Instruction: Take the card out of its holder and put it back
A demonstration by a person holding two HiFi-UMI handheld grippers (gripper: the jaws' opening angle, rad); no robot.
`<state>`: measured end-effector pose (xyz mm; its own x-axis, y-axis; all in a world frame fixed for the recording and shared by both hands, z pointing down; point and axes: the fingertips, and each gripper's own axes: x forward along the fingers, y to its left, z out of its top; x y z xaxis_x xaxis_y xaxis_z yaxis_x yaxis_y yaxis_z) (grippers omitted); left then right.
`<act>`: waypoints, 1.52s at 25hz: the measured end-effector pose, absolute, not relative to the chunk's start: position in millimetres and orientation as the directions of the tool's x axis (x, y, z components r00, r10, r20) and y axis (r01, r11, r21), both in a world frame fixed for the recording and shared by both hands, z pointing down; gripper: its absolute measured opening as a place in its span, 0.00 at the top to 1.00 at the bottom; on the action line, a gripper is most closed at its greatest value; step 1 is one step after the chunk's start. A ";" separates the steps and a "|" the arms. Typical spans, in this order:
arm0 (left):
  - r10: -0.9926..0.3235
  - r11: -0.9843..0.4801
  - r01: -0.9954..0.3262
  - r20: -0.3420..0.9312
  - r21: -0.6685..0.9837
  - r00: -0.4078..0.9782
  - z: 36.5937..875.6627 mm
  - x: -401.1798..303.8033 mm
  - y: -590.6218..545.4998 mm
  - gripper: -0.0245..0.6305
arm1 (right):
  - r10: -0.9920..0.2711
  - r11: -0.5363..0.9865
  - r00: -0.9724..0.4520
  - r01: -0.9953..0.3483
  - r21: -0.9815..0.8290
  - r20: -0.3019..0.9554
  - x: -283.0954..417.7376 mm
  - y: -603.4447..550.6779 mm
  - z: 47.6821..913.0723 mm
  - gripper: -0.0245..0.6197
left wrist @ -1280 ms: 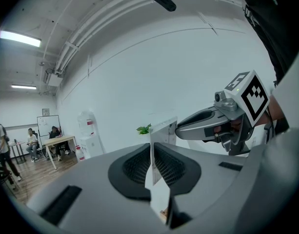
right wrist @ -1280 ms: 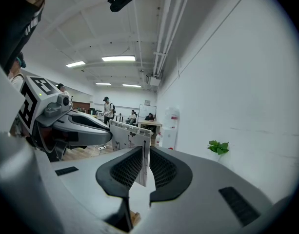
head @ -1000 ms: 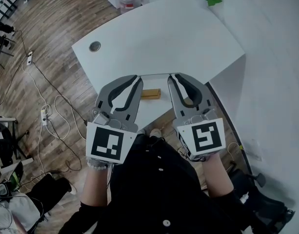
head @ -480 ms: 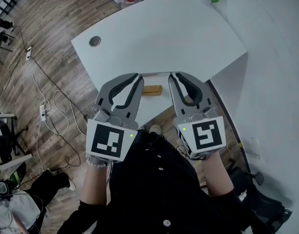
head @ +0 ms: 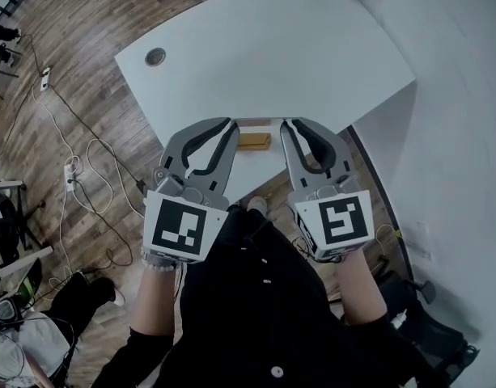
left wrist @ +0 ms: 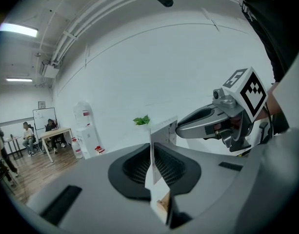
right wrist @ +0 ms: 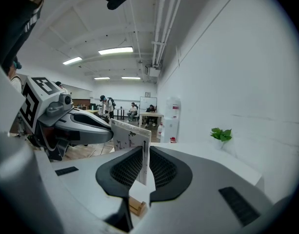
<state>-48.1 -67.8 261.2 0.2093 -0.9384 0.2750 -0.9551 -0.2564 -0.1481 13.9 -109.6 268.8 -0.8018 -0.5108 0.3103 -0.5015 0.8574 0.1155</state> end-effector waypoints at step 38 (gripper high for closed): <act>-0.885 -0.345 -0.928 0.377 -0.140 0.273 349.7 -51.3 -75.2 0.91 | -0.457 0.866 -0.767 -0.499 0.027 0.450 9.8 -114.9 360.4 0.85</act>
<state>-51.3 -75.2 349.7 0.2725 -0.8851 0.3773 -0.9279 -0.3455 -0.1402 9.8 -114.9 360.4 -0.7674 -0.4566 0.4502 -0.4995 0.8659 0.0269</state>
